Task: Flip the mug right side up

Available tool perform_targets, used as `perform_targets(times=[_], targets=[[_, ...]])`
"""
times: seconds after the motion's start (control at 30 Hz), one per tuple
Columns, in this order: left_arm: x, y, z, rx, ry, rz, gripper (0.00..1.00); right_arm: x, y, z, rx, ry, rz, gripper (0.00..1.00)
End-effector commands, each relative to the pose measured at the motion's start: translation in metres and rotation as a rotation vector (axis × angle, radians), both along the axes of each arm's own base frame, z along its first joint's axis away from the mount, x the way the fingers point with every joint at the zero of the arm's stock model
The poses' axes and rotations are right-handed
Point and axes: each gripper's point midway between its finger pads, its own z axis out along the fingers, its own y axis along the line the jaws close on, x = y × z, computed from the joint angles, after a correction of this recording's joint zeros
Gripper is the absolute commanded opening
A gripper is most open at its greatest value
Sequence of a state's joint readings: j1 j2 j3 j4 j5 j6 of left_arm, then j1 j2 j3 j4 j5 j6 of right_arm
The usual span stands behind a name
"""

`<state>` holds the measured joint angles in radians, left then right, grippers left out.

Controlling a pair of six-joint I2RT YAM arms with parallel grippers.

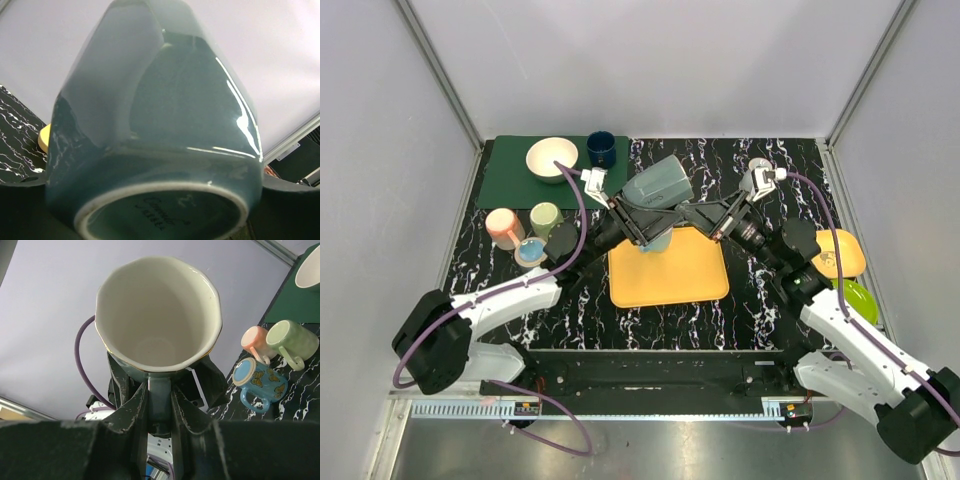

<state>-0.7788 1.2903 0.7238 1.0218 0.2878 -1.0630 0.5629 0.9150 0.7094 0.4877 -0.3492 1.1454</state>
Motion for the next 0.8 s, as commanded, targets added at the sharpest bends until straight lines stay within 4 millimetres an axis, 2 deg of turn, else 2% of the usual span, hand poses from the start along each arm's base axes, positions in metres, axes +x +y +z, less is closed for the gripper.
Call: perform_targets(times=[0.0, 0.07, 0.17, 0.2, 0.23, 0.27, 0.37, 0.47, 0.6, 0.77], targets=[[-0.019, 0.02, 0.069, -0.156, -0.173, 0.003, 0.0, -0.012, -0.002, 0.005, -0.018, -0.081, 0.016, 0.0], [-0.023, 0.021, 0.071, -0.182, -0.168, -0.017, 0.0, -0.014, -0.005, 0.01, 0.02, -0.098, 0.005, 0.0], [-0.022, 0.027, 0.072, -0.215, -0.138, -0.013, 0.0, -0.013, -0.007, 0.008, 0.027, -0.102, -0.006, 0.0], [-0.022, 0.027, 0.072, -0.22, -0.133, -0.016, 0.03, -0.014, -0.008, 0.007, 0.029, -0.104, -0.009, 0.0], [-0.023, 0.027, 0.072, -0.218, -0.122, -0.022, 0.27, -0.013, -0.008, 0.007, 0.027, -0.107, -0.013, 0.0], [-0.023, 0.028, 0.07, -0.217, -0.117, -0.019, 0.43, -0.014, -0.009, 0.008, 0.025, -0.113, -0.013, 0.0], [-0.023, 0.031, 0.067, -0.206, -0.103, -0.005, 0.67, -0.014, -0.01, 0.011, 0.025, -0.126, -0.025, 0.0], [-0.026, 0.034, 0.062, -0.178, -0.107, 0.011, 0.72, -0.015, -0.012, 0.015, 0.021, -0.145, -0.037, 0.0], [-0.031, 0.04, 0.058, -0.182, -0.113, 0.015, 0.7, -0.016, -0.015, 0.022, 0.026, -0.164, -0.049, 0.0], [-0.034, 0.04, 0.049, -0.176, -0.095, -0.002, 0.56, -0.015, -0.017, 0.027, 0.034, -0.176, -0.063, 0.0]])
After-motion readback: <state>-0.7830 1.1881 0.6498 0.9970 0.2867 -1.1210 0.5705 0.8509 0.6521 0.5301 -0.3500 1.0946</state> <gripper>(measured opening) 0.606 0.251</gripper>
